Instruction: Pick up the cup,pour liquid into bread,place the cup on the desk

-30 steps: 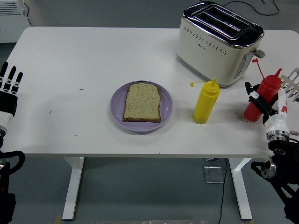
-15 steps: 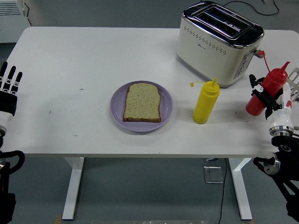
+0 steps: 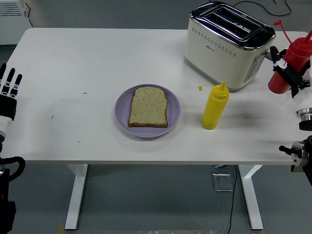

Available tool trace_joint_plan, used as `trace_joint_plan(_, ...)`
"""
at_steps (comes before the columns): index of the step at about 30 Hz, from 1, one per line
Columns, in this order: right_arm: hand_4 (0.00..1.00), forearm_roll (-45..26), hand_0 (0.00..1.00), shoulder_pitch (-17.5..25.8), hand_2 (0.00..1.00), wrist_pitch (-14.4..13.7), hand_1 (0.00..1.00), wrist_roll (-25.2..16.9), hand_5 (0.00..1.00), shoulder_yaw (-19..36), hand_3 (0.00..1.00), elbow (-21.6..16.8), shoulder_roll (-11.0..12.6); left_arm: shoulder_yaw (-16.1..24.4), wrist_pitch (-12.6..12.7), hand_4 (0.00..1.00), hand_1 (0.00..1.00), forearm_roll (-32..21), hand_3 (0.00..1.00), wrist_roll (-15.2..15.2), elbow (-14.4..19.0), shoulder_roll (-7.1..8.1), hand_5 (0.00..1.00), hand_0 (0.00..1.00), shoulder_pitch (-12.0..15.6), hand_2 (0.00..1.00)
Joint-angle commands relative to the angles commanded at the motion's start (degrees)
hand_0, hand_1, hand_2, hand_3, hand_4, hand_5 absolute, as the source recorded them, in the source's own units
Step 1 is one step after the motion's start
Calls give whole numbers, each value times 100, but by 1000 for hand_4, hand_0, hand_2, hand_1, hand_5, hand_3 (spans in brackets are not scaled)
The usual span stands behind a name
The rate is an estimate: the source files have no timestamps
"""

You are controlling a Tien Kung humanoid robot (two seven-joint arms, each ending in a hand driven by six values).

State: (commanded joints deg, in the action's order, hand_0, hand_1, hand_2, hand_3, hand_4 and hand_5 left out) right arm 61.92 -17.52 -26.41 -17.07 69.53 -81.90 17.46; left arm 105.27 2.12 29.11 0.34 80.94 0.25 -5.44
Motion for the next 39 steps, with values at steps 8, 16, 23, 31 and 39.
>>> trace_joint_plan(8, 794, 1805, 65, -619, 187, -131, 45, 971, 342, -59, 277, -278, 179, 14, -1, 546, 738, 0, 696, -1, -1, -4, 998, 788, -1, 736)
trace_joint_plan(16, 775, 3699, 70, -1441, 191, 155, 47, 1991, 354, -712, 282, -155, 244, 17, 0, 546, 738, 0, 695, -1, -2, -8, 998, 788, 6, 736)
trace_joint_plan(23, 763, 5369, 76, -2217, 189, 676, 48, 2762, 358, -1355, 285, 157, 136, 5, 0, 545, 738, 1, 695, -2, -6, -16, 998, 788, 35, 736)
trace_joint_plan(31, 746, 6808, 86, -2799, 193, 1311, 59, 3387, 356, -2076, 288, 551, 54, 0, -1, 546, 738, 1, 695, -5, -10, -21, 998, 788, 64, 736)
trace_joint_plan(39, 735, 6808, 87, -3051, 195, 1524, 64, 3484, 351, -2522, 289, 712, 155, -2, -5, 546, 738, 2, 695, -8, -6, -16, 998, 788, 69, 736)
